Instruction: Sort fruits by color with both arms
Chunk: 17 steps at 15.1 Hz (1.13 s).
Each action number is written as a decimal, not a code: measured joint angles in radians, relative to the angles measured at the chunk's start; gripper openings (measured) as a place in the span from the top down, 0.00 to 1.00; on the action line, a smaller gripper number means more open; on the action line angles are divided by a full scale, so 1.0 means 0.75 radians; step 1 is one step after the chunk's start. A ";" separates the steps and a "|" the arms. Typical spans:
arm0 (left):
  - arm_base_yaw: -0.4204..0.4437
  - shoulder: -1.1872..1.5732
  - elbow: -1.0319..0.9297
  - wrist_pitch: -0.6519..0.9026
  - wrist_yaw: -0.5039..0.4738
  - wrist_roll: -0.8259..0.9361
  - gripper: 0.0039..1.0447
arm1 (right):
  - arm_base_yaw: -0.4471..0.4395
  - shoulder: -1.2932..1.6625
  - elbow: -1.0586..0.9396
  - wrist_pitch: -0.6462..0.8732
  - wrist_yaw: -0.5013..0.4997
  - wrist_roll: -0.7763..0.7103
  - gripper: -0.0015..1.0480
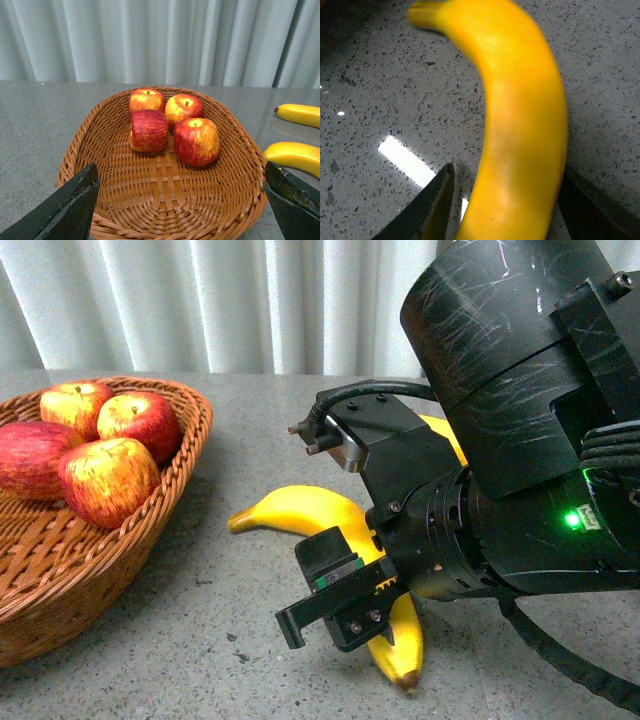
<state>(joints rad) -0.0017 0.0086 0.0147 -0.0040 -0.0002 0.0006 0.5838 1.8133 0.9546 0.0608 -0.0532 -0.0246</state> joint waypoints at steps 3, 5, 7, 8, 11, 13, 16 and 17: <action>0.000 0.000 0.000 0.000 0.000 0.000 0.06 | -0.005 0.000 -0.001 0.021 -0.010 -0.003 0.67; 0.000 0.000 0.000 0.000 0.000 0.000 0.06 | -0.042 -0.012 0.006 0.046 -0.046 0.007 0.68; 0.000 0.000 0.000 0.000 0.000 0.000 0.06 | -0.132 -0.064 0.049 0.066 -0.094 0.044 0.68; 0.000 0.000 0.000 0.000 0.000 0.000 0.06 | -0.210 -0.119 0.080 0.121 -0.136 0.081 0.68; 0.000 0.000 0.000 0.000 0.000 0.000 0.06 | -0.545 -0.340 0.034 0.352 -0.419 0.212 0.69; 0.000 0.000 0.000 -0.001 0.000 0.000 0.06 | -1.261 -0.495 -0.284 0.154 -0.597 -0.323 0.69; 0.000 0.000 0.000 0.000 0.000 0.000 0.06 | -1.203 -0.579 -0.302 0.048 -0.629 -0.413 0.20; 0.000 0.000 0.000 0.000 0.000 0.000 0.06 | -1.201 -0.579 -0.300 0.048 -0.626 -0.413 0.18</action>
<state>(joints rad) -0.0017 0.0086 0.0147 -0.0040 -0.0002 0.0006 -0.3168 1.3788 0.7300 0.0967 -0.5228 -0.3340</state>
